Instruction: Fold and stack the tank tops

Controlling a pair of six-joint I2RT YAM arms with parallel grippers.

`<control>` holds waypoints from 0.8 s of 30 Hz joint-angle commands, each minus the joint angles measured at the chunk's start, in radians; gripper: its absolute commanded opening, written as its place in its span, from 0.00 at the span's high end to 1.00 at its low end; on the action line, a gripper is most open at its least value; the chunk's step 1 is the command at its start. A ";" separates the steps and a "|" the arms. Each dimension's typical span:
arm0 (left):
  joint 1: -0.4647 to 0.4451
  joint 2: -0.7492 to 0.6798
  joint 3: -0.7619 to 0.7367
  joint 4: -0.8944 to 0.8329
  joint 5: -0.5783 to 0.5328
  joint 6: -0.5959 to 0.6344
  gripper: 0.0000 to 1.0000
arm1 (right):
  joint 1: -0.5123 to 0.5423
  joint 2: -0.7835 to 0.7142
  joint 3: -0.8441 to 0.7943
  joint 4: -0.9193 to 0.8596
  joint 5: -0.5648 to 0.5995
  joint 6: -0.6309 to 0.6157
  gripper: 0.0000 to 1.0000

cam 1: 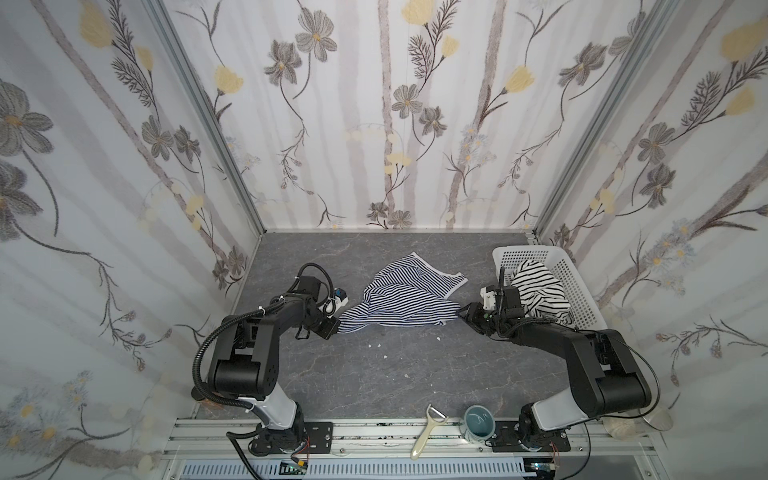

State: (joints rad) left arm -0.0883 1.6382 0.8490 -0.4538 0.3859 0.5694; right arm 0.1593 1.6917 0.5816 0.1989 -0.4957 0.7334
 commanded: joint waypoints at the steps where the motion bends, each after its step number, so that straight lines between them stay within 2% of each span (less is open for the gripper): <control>1: 0.005 0.008 0.002 0.010 -0.021 0.011 1.00 | -0.006 0.028 -0.010 0.114 -0.043 0.011 0.56; 14: 0.021 0.049 -0.008 0.030 -0.025 0.019 1.00 | -0.034 0.096 -0.058 0.269 -0.113 0.022 0.57; 24: 0.033 0.066 -0.008 0.037 -0.024 0.020 1.00 | -0.063 0.128 -0.115 0.486 -0.222 0.106 0.58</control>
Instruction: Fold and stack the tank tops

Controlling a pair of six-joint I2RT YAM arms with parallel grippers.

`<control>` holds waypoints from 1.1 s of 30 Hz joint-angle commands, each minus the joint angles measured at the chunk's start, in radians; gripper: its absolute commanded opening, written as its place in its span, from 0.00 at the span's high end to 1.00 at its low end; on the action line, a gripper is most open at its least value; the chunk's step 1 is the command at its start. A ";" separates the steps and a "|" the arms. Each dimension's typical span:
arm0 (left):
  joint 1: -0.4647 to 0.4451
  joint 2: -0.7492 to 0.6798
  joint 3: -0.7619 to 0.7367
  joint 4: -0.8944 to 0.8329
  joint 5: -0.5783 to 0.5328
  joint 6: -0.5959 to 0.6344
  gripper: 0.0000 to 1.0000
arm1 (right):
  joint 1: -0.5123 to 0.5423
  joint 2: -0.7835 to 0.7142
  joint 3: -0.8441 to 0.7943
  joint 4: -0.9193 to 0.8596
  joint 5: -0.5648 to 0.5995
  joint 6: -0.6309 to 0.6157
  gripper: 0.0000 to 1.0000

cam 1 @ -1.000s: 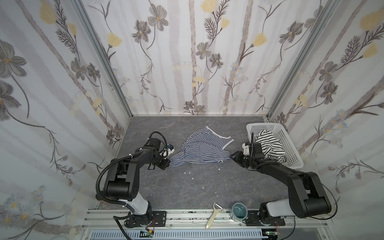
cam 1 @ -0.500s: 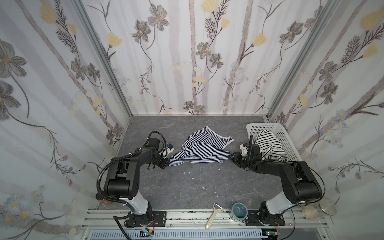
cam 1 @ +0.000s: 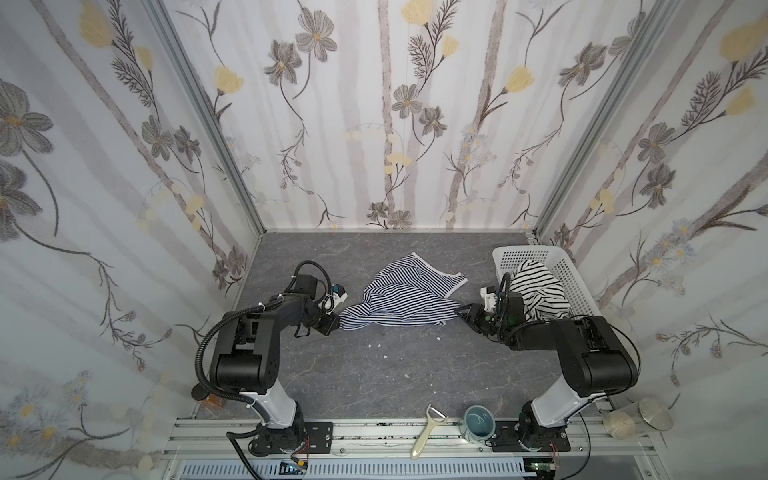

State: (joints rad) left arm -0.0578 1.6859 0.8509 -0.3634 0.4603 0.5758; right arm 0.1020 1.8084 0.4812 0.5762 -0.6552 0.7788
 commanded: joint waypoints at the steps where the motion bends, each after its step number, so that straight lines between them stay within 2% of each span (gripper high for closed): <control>1: 0.004 0.020 -0.010 -0.052 -0.098 0.012 1.00 | -0.007 0.011 -0.018 0.125 -0.070 0.067 0.58; 6: 0.010 0.022 -0.009 -0.051 -0.095 0.011 1.00 | -0.013 0.018 -0.028 0.165 -0.088 0.084 0.61; 11: 0.019 0.018 -0.012 -0.048 -0.092 0.008 1.00 | -0.016 0.026 -0.035 0.208 -0.097 0.106 0.75; 13: 0.022 0.018 -0.013 -0.049 -0.091 0.008 1.00 | -0.018 0.029 -0.034 0.208 -0.095 0.109 0.77; 16: 0.026 0.018 -0.016 -0.048 -0.088 0.007 1.00 | -0.021 0.038 -0.030 0.212 -0.095 0.115 0.75; 20: 0.031 0.017 -0.018 -0.046 -0.084 0.009 1.00 | -0.025 0.052 -0.024 0.210 -0.091 0.123 0.67; 33: 0.053 0.027 -0.027 -0.039 -0.084 0.016 1.00 | -0.056 0.125 -0.034 0.160 -0.064 0.132 0.64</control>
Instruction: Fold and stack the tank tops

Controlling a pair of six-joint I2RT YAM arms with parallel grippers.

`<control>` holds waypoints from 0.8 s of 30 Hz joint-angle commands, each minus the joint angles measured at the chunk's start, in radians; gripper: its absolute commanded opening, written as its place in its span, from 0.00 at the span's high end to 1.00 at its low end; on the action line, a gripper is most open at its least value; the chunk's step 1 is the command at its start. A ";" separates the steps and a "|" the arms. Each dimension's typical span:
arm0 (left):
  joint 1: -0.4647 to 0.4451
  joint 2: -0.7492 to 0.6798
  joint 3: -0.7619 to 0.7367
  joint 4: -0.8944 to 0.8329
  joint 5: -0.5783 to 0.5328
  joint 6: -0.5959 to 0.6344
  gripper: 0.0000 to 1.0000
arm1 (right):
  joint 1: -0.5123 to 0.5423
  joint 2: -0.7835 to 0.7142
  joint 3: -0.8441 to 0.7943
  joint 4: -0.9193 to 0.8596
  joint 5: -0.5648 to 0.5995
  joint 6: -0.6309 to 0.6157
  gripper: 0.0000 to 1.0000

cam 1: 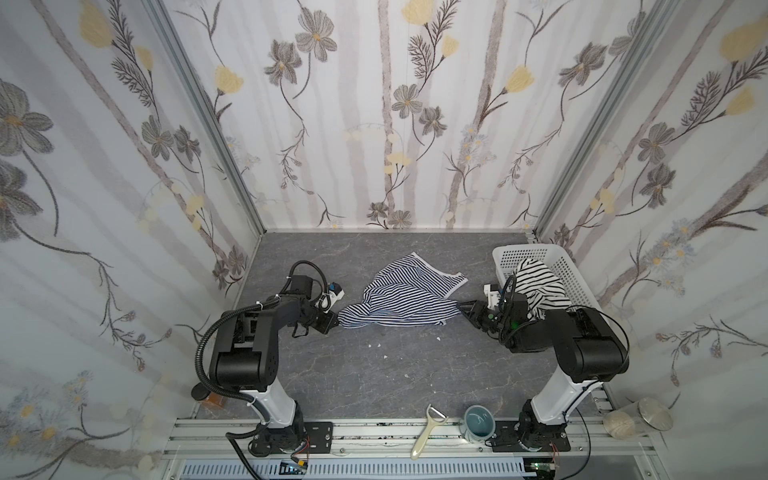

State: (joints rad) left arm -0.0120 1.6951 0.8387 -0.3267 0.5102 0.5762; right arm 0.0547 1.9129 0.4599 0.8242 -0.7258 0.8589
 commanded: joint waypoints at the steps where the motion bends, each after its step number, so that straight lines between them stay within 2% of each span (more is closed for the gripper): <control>1: 0.010 0.020 -0.016 -0.077 -0.134 0.017 1.00 | -0.010 0.026 -0.016 -0.079 0.005 0.056 0.64; 15: 0.022 0.049 -0.010 -0.069 -0.135 0.014 1.00 | -0.009 0.033 -0.021 -0.130 -0.027 0.012 0.67; 24: 0.023 0.058 0.003 -0.067 -0.136 0.011 1.00 | -0.009 0.020 0.006 -0.120 -0.046 0.012 0.82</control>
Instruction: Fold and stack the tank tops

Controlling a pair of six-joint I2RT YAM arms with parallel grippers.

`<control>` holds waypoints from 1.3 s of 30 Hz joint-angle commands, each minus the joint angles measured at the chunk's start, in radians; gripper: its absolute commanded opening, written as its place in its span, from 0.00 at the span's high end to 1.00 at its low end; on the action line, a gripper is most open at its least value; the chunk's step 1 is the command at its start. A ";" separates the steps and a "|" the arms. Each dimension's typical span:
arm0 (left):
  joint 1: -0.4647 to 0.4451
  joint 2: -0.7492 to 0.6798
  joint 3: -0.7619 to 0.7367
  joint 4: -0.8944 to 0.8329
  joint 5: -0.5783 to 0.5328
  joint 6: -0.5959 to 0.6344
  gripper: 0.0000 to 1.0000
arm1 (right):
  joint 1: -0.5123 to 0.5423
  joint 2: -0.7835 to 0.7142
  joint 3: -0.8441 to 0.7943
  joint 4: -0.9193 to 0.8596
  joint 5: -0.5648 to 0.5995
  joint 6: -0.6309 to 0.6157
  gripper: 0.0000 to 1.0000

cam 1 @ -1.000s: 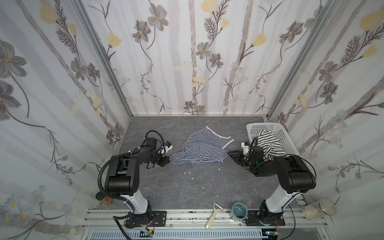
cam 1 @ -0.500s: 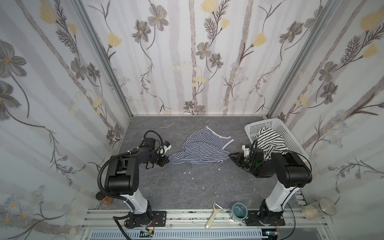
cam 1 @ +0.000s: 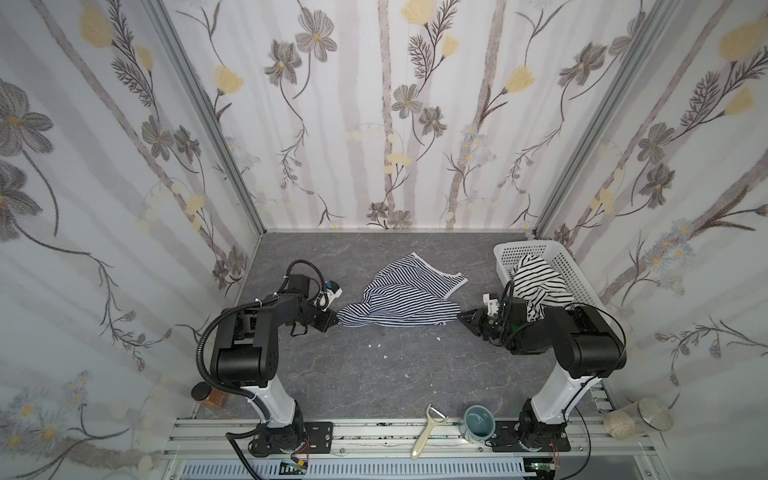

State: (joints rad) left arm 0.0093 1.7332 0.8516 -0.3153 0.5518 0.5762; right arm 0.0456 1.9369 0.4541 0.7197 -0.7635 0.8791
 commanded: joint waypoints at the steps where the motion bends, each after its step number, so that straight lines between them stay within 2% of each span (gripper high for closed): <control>1: 0.003 0.019 -0.009 -0.079 -0.179 0.010 1.00 | 0.000 -0.008 0.014 -0.013 -0.010 -0.006 0.84; 8: 0.009 0.005 0.008 -0.080 -0.184 -0.015 1.00 | 0.000 -0.062 0.018 -0.003 -0.015 -0.002 1.00; 12: 0.010 -0.044 0.026 -0.082 -0.176 -0.049 1.00 | 0.006 -0.131 0.022 -0.049 -0.011 -0.013 1.00; 25: 0.003 -0.215 0.150 -0.115 -0.144 -0.181 1.00 | 0.081 -0.392 0.156 -0.395 0.087 -0.091 1.00; 31: -0.005 -0.308 0.317 -0.171 -0.141 -0.228 1.00 | 0.139 -0.538 0.353 -0.575 0.136 -0.089 1.00; 39: -0.047 -0.365 0.689 -0.247 -0.139 -0.284 1.00 | 0.169 -0.622 0.700 -0.837 0.183 -0.137 1.00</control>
State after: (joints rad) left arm -0.0273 1.3830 1.4441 -0.5262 0.4080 0.3351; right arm 0.2085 1.3296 1.0798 -0.0074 -0.6132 0.7746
